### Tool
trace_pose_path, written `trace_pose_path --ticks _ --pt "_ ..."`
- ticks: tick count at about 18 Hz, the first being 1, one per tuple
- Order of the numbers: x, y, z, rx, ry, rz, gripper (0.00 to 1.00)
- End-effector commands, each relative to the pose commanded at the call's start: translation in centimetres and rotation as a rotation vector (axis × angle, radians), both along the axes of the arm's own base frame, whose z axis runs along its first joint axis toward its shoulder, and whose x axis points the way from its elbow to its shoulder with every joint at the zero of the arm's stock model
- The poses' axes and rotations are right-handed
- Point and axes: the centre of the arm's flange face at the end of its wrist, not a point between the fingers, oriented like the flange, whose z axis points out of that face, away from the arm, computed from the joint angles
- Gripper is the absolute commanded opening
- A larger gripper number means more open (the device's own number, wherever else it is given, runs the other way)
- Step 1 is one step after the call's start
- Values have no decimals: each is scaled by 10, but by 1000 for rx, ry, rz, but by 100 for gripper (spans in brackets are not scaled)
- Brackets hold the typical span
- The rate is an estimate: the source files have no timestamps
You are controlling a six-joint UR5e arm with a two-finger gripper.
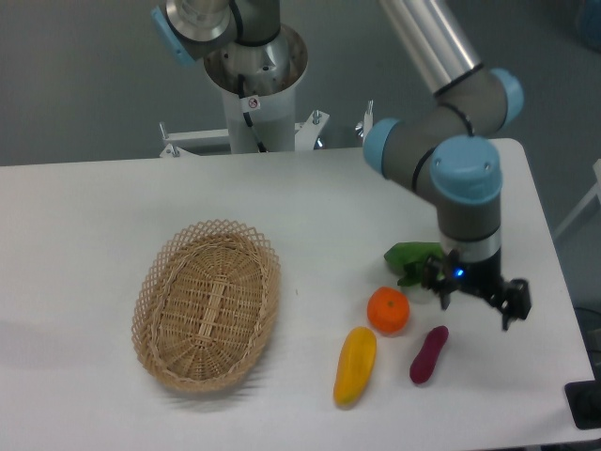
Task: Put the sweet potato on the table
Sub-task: 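Open the gripper to release the sweet potato and raise it away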
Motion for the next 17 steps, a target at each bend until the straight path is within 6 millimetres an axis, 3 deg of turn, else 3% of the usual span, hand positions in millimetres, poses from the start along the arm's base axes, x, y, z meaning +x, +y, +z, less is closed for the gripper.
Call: trace_pose_path --ticks 3,6,9,12,17 --pt "-6 -45 30 -65 -26 -89 100" --pt "-13 -70 25 -117 -75 -181 100" --pt "-13 -97 42 -122 -92 -225 100" --pt "-18 -109 45 -64 -101 -230 100" --pt "-16 -107 43 -55 -106 -238 100"
